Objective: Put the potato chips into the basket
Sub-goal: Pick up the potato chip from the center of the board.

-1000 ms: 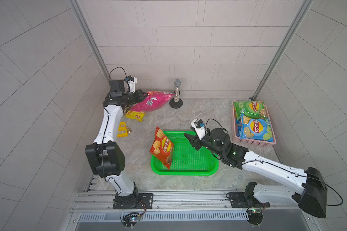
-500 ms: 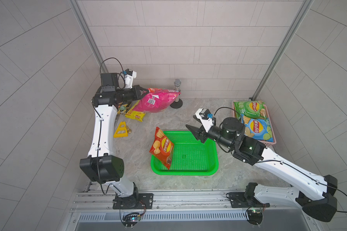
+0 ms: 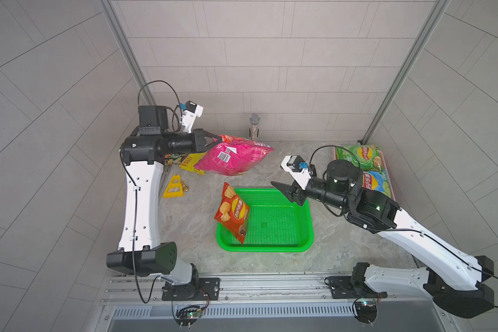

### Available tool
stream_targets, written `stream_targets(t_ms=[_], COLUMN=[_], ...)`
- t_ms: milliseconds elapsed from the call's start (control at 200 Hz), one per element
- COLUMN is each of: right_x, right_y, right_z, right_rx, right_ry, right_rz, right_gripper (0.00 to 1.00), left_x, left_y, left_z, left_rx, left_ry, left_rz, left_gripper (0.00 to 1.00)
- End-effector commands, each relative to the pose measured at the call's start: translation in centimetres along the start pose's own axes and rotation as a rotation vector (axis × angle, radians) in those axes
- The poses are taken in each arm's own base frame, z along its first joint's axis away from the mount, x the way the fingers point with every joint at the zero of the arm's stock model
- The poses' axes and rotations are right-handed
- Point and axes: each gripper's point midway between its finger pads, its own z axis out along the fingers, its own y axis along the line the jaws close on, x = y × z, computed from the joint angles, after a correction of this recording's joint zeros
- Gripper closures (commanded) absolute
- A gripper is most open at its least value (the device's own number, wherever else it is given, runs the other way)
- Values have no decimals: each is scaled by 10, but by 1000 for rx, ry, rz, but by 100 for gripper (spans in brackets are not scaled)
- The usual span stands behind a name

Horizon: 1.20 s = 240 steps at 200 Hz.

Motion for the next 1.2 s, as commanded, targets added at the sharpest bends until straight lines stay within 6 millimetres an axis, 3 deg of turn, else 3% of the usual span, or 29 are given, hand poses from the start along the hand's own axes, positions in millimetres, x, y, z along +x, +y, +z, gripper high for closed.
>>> stream_targets(t_ms=[0, 110, 230, 420, 555, 680, 896, 1196], right_x=[6, 12, 7, -6, -8, 3, 12, 31], right_y=[-4, -7, -11, -5, -11, -18, -13, -6], right_z=[-5, -10, -31, -65, -76, -69, -40, -13], right_rx=[26, 55, 78, 35, 69, 110, 67, 35], right_ry=[-4, -7, -34, -73, -66, 21, 113, 174], right_rz=[27, 64, 87, 132, 112, 50, -5, -13], right_gripper=[37, 37, 36, 40, 40, 39, 38, 41], left_x=[-1, 4, 10, 28, 45, 59, 82, 93], left_y=[-40, -53, -61, -61, -65, -71, -80, -89], left_z=[-5, 4, 16, 39, 53, 62, 73, 76], left_rx=[117, 153, 170, 172, 172, 190, 214, 245], left_ry=[1, 29, 70, 161, 229, 283, 368, 408], left_rz=[46, 54, 55, 44, 54, 55, 68, 72], left_gripper=[100, 100, 100, 100, 100, 100, 100, 100])
